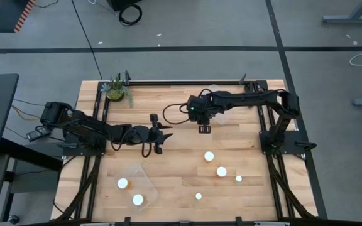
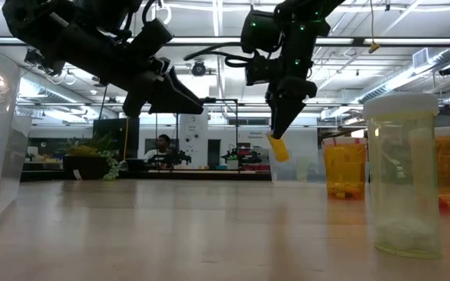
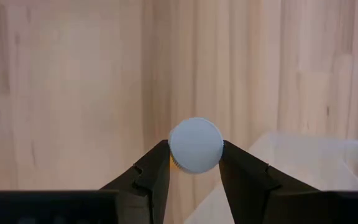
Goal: Pick and place medicine bottles into bin by pill shape (circle, oval)
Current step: Put the small orange pill bottle into the top transparent bin
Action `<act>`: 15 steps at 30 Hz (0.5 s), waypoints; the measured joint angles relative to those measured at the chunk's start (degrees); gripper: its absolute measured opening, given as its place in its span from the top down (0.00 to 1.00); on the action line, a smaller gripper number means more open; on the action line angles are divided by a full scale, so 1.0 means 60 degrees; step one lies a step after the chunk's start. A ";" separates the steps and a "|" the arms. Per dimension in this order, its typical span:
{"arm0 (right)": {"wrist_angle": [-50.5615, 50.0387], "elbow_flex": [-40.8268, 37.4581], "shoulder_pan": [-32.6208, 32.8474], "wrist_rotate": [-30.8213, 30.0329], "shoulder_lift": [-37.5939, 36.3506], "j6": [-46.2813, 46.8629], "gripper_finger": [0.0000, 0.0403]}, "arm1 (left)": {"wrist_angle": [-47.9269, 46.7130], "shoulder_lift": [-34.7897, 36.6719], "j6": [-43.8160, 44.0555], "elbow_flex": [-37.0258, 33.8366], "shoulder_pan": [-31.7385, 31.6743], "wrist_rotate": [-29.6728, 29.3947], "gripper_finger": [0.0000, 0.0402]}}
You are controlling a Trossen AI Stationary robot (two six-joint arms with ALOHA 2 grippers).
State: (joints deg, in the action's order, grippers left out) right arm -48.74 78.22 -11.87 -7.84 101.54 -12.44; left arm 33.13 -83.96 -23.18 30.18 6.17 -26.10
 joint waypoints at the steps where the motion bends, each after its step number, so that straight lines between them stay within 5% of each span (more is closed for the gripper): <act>1: -0.0067 0.0000 -0.0041 0.0000 -0.0019 0.0011 0.66 | 0.0007 0.0004 0.0003 -0.0037 0.0000 -0.0030 0.63; 15: 0.0016 -0.1061 -0.0046 -0.0040 -0.2211 0.1313 0.66 | -0.0097 0.0015 0.0070 -0.0111 0.0000 -0.0041 0.72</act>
State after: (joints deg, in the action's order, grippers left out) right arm -48.64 71.85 -12.15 -8.08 88.27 -4.57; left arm 32.54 -83.88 -22.76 29.52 6.17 -26.35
